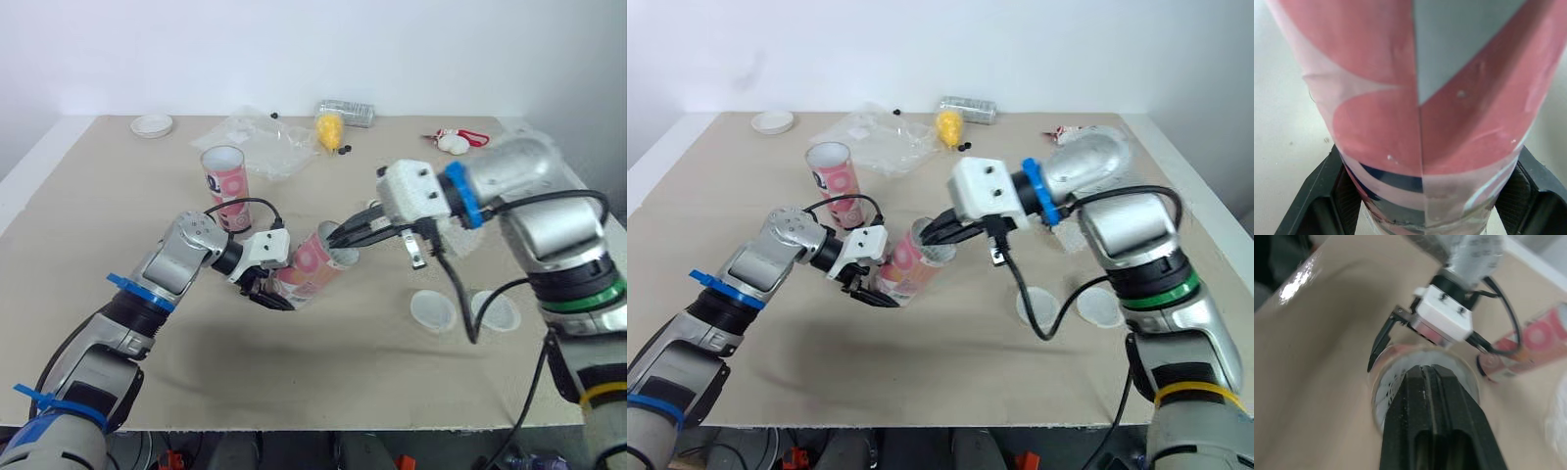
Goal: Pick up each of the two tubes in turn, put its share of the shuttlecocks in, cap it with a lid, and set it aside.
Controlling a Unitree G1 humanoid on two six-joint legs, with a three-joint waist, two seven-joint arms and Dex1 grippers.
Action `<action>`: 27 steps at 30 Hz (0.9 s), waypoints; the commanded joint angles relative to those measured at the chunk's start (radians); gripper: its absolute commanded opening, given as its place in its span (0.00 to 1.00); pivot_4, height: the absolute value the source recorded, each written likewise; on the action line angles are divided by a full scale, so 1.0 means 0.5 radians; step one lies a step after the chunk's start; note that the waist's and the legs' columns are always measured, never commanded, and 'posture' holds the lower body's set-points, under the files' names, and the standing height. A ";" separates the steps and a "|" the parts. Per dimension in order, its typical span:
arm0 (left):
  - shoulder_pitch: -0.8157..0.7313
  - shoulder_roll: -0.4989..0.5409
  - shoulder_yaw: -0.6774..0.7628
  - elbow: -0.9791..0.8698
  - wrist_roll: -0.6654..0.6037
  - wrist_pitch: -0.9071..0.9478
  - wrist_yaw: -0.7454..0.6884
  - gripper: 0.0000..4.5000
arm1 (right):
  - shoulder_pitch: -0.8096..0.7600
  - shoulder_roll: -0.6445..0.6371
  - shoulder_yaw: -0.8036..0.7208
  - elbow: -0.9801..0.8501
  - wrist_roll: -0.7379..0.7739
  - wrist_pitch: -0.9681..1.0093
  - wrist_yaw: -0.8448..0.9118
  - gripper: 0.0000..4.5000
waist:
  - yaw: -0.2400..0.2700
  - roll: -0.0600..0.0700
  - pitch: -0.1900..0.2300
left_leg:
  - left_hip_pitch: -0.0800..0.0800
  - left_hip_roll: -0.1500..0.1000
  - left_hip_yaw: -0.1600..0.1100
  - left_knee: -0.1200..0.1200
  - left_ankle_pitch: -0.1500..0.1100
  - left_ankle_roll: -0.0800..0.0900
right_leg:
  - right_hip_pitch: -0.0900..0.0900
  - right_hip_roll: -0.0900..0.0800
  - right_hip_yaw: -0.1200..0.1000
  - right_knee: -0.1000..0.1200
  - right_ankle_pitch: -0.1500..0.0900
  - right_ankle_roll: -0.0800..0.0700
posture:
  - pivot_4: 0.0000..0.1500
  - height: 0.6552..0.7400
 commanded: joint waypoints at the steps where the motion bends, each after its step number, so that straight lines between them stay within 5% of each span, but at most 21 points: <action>1: 0.000 -0.007 -0.032 -0.016 0.011 0.016 -0.003 0.69 | -0.124 0.027 0.089 0.164 -0.184 -0.254 0.127 0.03 | 0.009 0.000 0.000 | 0.000 0.000 -0.001 0.000 0.000 0.000 | 0.001 0.000 0.000 0.000 0.000 0.000 | 1.00 1.00; 18: 0.021 -0.020 -0.020 -0.038 0.006 0.045 0.033 0.69 | -0.364 0.285 0.572 0.697 -0.392 -0.688 0.233 0.03 | 0.004 0.000 0.000 | 0.000 0.000 -0.002 0.000 0.000 0.000 | 0.001 0.000 -0.001 0.002 -0.001 0.000 | 1.00 1.00; 27: 0.079 -0.022 0.003 -0.044 -0.003 0.020 0.062 0.69 | -0.456 0.176 0.465 0.640 -0.081 -0.442 0.233 0.03 | 0.007 0.000 0.000 | 0.002 0.000 -0.002 0.000 0.000 0.000 | 0.003 0.000 -0.002 0.003 -0.001 -0.001 | 1.00 1.00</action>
